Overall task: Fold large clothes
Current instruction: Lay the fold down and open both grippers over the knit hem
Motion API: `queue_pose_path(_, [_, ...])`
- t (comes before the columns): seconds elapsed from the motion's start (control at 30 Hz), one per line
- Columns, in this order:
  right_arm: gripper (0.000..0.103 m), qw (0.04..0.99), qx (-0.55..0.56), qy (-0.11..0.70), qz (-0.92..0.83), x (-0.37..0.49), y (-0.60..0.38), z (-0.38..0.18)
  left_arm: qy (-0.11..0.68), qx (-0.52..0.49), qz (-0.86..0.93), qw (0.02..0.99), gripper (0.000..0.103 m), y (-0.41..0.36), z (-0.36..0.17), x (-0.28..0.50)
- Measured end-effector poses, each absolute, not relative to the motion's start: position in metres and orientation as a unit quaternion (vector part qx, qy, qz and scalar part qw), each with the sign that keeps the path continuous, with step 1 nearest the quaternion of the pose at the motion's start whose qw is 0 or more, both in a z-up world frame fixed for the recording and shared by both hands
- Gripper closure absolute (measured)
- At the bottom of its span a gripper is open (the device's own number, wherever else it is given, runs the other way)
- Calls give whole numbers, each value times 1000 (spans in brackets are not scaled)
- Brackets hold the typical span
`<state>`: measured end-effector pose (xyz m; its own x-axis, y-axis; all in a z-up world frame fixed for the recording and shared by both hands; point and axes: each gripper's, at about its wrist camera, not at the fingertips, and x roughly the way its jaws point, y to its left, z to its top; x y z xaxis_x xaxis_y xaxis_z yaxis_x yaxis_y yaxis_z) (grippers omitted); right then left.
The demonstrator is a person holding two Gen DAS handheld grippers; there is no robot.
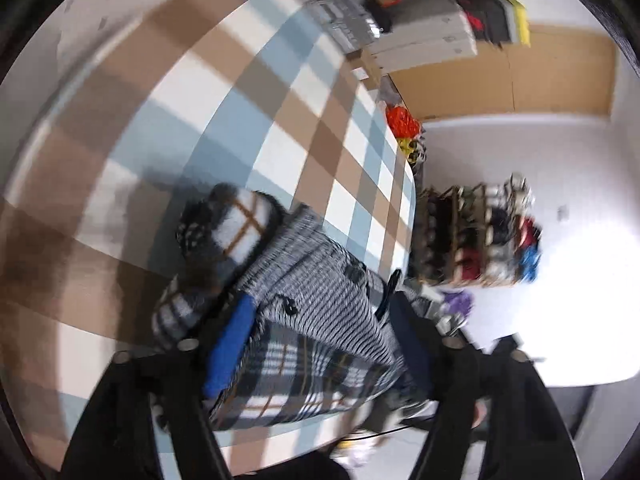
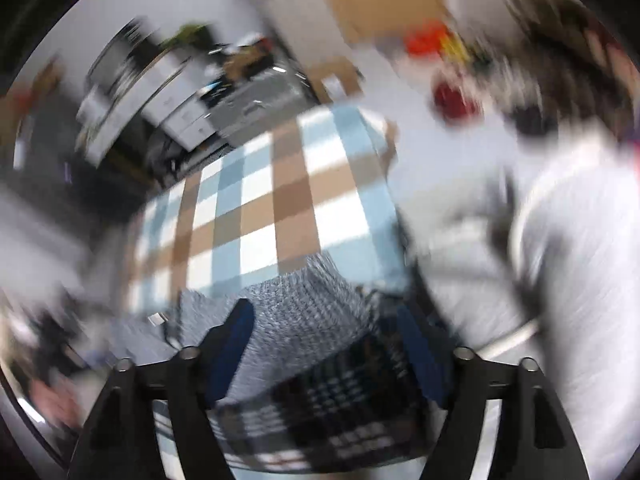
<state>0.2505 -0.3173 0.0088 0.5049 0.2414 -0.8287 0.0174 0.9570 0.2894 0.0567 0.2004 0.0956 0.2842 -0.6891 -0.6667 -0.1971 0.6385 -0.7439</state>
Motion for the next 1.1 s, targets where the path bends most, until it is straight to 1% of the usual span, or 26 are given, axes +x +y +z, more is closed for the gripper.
queue_pose_path(0.07, [5, 878, 35, 468, 93, 244, -291, 21, 569, -336, -202, 723, 31, 185, 117, 51])
queue_pose_path(0.1, [3, 880, -2, 461, 110, 242, -278, 23, 571, -311, -215, 729, 28, 174, 124, 50])
queue_pose_path(0.17, [3, 869, -87, 459, 162, 241, -247, 18, 584, -250, -238, 735, 22, 146, 131, 49])
queue_pose_path(0.27, [3, 839, -160, 475, 212, 249, -215, -5, 620, -188, -256, 717, 22, 106, 114, 58])
queue_pose_path(0.4, [7, 788, -210, 512, 269, 263, -190, -44, 657, -122, -273, 692, 22, 65, 84, 67])
queue_pose_path(0.47, [17, 769, -227, 522, 292, 268, -181, -60, 660, -107, -283, 688, 22, 54, 73, 68])
queue_pose_path(0.6, [20, 740, -261, 529, 324, 274, -168, -81, 671, -98, -296, 673, 22, 46, 57, 71])
queue_pose_path(0.67, [40, 723, -281, 541, 324, 276, -163, -94, 677, -92, -290, 670, 22, 44, 56, 74])
queue_pose_path(0.7, [43, 716, -296, 543, 324, 272, -161, -98, 679, -93, -289, 669, 22, 45, 54, 76])
queue_pose_path(0.73, [53, 717, -302, 538, 326, 269, -162, -95, 681, -93, -288, 667, 22, 45, 52, 77])
queue_pose_path(0.77, [69, 718, -306, 531, 332, 263, -162, -92, 682, -94, -286, 666, 22, 46, 50, 78])
queue_pose_path(0.8, [74, 716, -306, 529, 336, 260, -162, -91, 683, -95, -286, 665, 22, 47, 48, 79])
queue_pose_path(0.83, [85, 720, -307, 525, 335, 257, -164, -88, 683, -94, -287, 665, 22, 47, 47, 79])
queue_pose_path(0.87, [90, 727, -306, 520, 328, 254, -168, -85, 683, -95, -287, 665, 22, 46, 46, 79])
queue_pose_path(0.93, [93, 739, -296, 510, 325, 248, -174, -78, 681, -101, -285, 667, 22, 48, 45, 77])
queue_pose_path(1.1, [93, 775, -287, 476, 299, 231, -176, -59, 677, -95, -281, 674, 22, 54, 56, 74])
